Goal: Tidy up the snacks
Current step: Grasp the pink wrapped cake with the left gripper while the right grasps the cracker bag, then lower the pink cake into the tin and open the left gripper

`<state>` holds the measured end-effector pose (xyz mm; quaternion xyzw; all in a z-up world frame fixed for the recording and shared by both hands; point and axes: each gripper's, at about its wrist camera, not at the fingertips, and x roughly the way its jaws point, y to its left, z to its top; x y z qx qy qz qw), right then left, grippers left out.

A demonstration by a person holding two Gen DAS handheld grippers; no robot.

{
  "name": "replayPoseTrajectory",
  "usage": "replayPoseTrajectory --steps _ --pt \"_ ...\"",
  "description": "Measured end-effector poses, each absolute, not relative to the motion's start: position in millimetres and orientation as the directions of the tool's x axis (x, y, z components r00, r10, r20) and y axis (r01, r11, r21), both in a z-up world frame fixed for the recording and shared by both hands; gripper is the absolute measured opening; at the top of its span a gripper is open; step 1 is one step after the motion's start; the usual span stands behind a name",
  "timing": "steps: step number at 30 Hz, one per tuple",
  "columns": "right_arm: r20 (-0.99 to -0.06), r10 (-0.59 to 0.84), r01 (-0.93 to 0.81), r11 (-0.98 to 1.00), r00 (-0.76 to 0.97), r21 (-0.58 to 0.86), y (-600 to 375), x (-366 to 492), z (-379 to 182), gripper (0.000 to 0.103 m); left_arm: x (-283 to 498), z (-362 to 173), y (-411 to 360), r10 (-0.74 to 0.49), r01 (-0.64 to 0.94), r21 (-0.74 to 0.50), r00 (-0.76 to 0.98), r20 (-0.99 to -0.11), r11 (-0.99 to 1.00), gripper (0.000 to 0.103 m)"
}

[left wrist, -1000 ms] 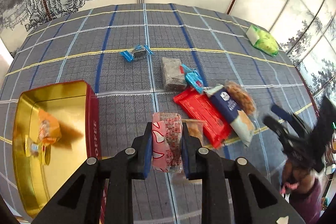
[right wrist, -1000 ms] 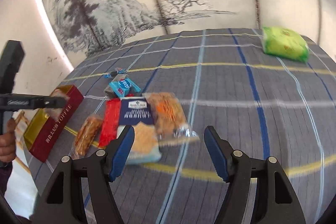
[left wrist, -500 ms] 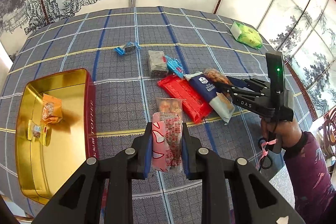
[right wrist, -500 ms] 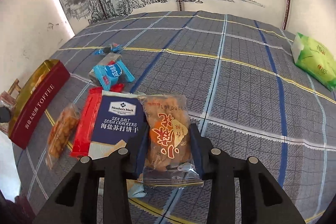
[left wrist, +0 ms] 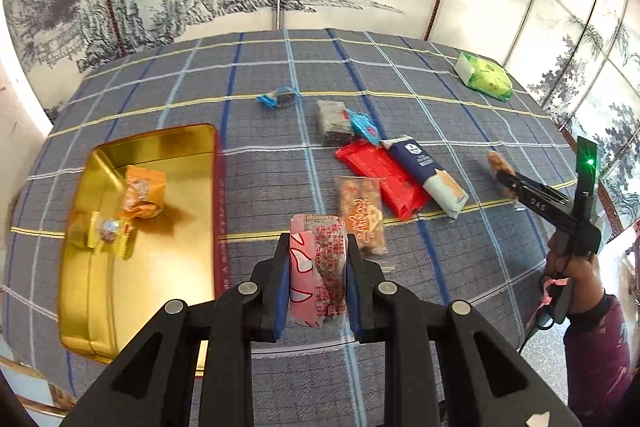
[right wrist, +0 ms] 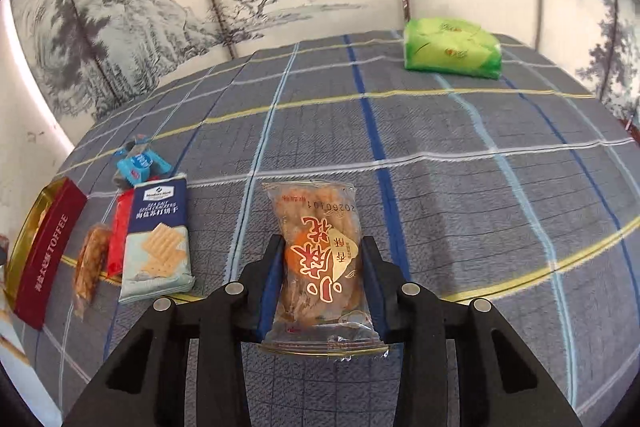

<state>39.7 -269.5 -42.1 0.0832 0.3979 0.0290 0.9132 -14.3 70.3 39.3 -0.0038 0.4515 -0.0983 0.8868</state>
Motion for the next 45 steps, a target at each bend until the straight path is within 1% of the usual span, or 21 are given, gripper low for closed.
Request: replayPoseTrajectory --steps 2,6,13,18,33,45 --pt "-0.723 0.091 0.026 0.989 0.685 0.148 -266 41 -41 0.038 -21 42 78 -0.153 0.157 -0.073 0.595 -0.789 0.985 0.021" --pt "-0.735 0.076 0.046 0.989 0.674 0.144 -270 42 -41 0.038 -31 43 95 -0.115 0.124 -0.047 0.621 -0.775 0.991 0.021" --pt "-0.761 0.077 0.094 0.979 0.644 0.179 -283 45 -49 0.038 -40 36 124 -0.061 0.059 -0.03 0.642 -0.764 0.998 0.021" --pt "-0.771 0.04 0.099 0.986 0.636 0.132 -277 47 -49 0.039 -44 30 141 -0.029 0.028 -0.015 0.653 -0.757 1.0 0.021" --pt "-0.781 -0.004 0.097 0.993 0.625 0.072 -271 50 -49 0.039 -43 15 182 0.045 -0.042 0.023 0.668 -0.743 0.999 0.021" --pt "-0.784 -0.02 0.095 0.994 0.621 0.049 -269 52 -50 0.039 -32 -3 202 0.073 -0.08 0.028 0.645 -0.76 0.996 0.021"
